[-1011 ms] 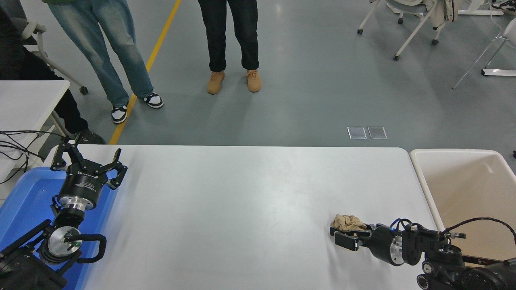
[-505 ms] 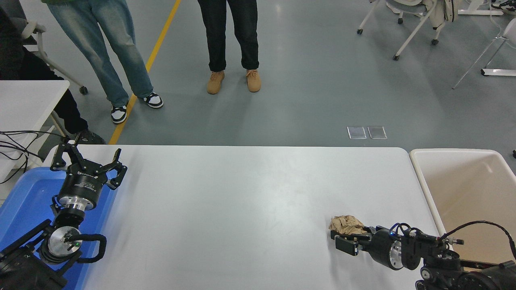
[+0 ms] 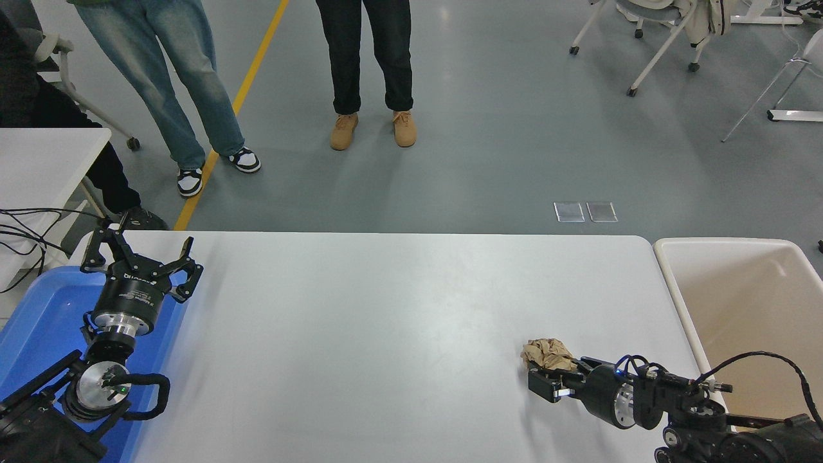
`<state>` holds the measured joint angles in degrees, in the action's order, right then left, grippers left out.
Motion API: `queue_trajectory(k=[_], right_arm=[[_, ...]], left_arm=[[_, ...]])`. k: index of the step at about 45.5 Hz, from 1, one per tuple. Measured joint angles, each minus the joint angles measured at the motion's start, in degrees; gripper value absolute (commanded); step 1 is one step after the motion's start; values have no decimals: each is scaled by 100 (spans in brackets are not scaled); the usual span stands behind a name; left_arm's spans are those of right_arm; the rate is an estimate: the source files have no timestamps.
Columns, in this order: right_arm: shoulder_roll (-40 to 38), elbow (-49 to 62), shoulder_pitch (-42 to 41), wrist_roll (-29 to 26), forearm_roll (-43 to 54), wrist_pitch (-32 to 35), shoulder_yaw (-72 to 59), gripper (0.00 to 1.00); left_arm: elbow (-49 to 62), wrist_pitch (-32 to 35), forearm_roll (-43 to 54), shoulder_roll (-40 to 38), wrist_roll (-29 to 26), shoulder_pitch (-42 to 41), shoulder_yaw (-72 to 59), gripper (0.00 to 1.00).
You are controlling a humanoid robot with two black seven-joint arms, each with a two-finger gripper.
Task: Clean the table surface
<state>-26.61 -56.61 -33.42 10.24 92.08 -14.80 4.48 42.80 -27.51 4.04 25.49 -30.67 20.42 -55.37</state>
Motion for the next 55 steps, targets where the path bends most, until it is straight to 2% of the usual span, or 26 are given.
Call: queue_trajectory(k=[17, 33, 55], right_arm=[[-540, -420, -262, 174, -378, 505, -13, 0], [-1822, -1697, -945, 362, -1264, 1268, 55, 0], [-3445, -2458, -1781, 914, -2567, 2138, 266, 0]], left_arm=[[0, 0, 3, 0, 0, 0, 0, 99], [0, 0, 1, 0, 0, -1, 0, 99], [0, 0, 0, 0, 0, -1, 0, 99]])
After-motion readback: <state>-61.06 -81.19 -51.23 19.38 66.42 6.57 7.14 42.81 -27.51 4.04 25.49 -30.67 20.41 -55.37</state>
